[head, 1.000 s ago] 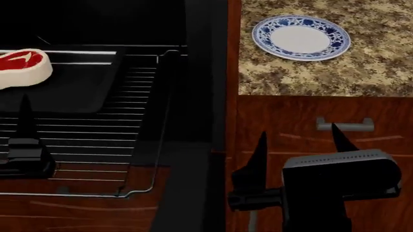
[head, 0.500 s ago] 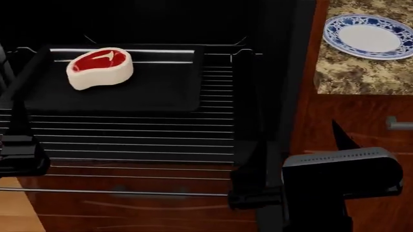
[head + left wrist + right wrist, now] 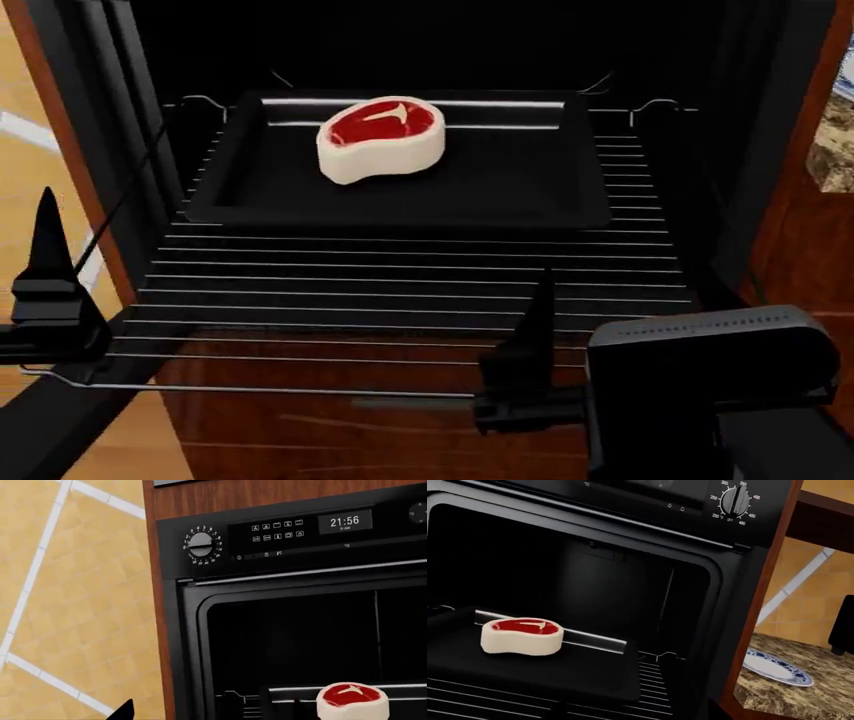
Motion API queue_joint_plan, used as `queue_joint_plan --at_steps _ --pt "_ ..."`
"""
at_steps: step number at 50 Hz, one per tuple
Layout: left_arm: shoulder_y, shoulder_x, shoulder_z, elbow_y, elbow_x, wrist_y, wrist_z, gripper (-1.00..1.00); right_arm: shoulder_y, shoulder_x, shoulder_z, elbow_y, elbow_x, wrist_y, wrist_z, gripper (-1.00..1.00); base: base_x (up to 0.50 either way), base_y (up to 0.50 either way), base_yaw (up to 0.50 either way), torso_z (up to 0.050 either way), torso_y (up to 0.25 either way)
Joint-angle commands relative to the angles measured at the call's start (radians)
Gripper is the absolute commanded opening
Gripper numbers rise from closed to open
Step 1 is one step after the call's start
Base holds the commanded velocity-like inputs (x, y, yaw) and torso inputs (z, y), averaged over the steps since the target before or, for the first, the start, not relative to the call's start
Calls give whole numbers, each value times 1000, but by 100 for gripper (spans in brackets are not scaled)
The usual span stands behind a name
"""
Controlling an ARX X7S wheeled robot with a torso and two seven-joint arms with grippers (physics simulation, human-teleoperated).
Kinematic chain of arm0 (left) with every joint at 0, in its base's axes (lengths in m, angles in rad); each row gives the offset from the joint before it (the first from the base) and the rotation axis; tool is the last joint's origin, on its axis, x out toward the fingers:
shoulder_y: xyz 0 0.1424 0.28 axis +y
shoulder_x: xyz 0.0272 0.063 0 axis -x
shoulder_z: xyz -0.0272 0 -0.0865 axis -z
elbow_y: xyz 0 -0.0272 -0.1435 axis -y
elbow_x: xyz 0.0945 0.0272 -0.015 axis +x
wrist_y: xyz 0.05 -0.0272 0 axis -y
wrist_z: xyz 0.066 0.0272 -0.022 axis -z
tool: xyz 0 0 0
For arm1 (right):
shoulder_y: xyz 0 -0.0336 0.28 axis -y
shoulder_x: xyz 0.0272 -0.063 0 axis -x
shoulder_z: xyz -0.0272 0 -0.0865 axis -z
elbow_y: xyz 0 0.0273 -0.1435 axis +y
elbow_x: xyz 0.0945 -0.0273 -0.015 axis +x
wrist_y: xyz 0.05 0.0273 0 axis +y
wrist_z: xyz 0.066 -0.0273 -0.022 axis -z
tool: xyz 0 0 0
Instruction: Pick the steak from the oven and place it on the plate on the counter.
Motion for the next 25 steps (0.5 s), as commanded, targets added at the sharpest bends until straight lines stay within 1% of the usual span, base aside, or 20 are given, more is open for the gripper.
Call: queue_joint_plan --at_steps 1,3,8,25 --pt "1 -1 6 -9 -5 7 -4 100 -6 5 5 2 6 -8 3 100 -13 500 0 0 0" --pt "3 -3 6 -4 -5 4 -6 100 -13 0 13 1 20 -27 -4 100 -18 482 0 0 0" --pt "8 -4 9 -19 -10 17 0 100 -9 2 6 2 11 -5 7 100 0 0 0 0 0" --pt "4 -3 7 -25 -12 13 -2 100 -8 1 8 0 14 -5 7 100 0 0 0 0 0"
